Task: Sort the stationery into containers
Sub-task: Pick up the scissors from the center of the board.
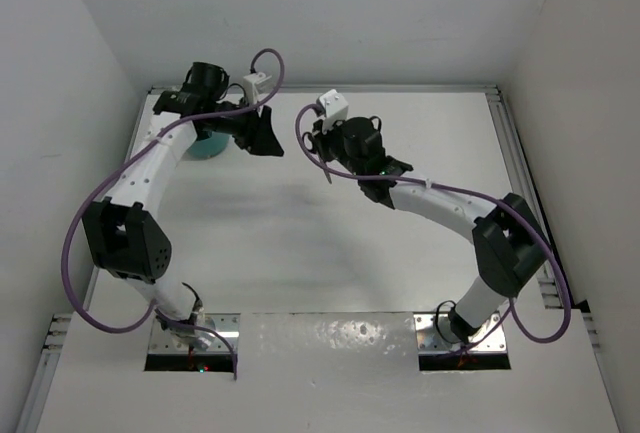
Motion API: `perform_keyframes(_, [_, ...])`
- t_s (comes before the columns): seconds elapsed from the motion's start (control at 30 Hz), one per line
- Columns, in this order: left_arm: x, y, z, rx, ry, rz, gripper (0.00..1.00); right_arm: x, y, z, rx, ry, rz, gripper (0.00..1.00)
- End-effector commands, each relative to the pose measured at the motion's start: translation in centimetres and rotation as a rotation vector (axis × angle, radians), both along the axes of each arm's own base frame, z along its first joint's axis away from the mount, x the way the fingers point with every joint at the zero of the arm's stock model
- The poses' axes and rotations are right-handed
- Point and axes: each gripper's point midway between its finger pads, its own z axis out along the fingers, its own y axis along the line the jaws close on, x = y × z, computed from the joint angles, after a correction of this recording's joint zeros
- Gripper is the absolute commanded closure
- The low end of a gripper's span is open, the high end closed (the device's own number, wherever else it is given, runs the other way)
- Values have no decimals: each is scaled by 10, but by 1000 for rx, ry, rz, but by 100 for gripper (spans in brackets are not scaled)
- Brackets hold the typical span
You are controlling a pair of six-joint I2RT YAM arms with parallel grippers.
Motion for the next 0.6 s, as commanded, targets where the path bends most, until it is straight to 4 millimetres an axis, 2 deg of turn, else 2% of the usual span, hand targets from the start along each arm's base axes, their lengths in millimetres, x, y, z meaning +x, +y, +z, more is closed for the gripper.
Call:
perform_keyframes(0.0, [-14,-13,8,-34,-16,-47,54,13,22,51,148,-106,-58,100])
perform_keyframes(0.1, [-11,-17,-6,27,-1,-18,54,11,35,62,187,-131,-57,100])
perform_keyframes(0.13, [-4,-15,-9,49,-13,8,54,7,40,64,193,-135,-53,100])
perform_keyframes(0.4, [2,-21,2,16,-26,24,57,1,58,73,205,-165,-29,100])
perform_keyframes(0.57, [11,-22,-6,44,-31,66,58,-3,69,75,214,-165,-8,100])
